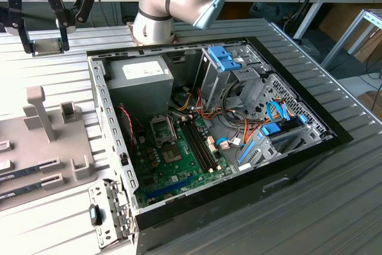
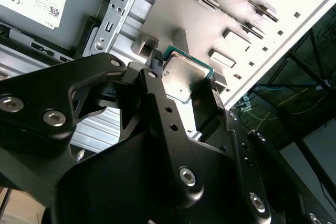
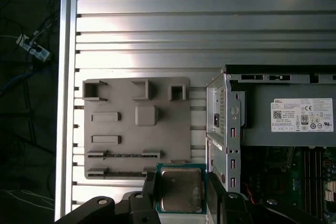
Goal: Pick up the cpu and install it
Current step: 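Pick up the cpu and move it towards the insertion slot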
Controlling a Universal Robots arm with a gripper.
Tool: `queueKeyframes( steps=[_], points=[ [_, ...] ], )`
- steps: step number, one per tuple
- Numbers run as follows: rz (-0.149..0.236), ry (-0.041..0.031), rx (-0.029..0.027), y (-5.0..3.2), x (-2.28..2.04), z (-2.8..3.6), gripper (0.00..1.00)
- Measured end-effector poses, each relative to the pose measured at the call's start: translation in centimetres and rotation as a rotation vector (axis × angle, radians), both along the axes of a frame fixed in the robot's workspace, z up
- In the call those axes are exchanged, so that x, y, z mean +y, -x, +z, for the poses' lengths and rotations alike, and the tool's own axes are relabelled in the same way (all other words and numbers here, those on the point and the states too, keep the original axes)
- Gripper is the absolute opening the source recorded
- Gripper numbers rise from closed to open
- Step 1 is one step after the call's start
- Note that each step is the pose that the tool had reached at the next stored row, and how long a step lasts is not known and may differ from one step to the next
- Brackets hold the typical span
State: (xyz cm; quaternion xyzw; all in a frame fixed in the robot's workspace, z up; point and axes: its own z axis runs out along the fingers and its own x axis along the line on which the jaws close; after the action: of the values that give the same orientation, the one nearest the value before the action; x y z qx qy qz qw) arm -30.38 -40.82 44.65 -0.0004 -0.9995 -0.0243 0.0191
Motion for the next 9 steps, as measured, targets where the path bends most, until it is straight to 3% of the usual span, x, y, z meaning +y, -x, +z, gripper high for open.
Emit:
queueKeyframes(
  steps=[9],
  points=[
    [0.000, 0.0000, 0.0000, -0.69, -0.03, -0.27, 0.47]
  ],
)
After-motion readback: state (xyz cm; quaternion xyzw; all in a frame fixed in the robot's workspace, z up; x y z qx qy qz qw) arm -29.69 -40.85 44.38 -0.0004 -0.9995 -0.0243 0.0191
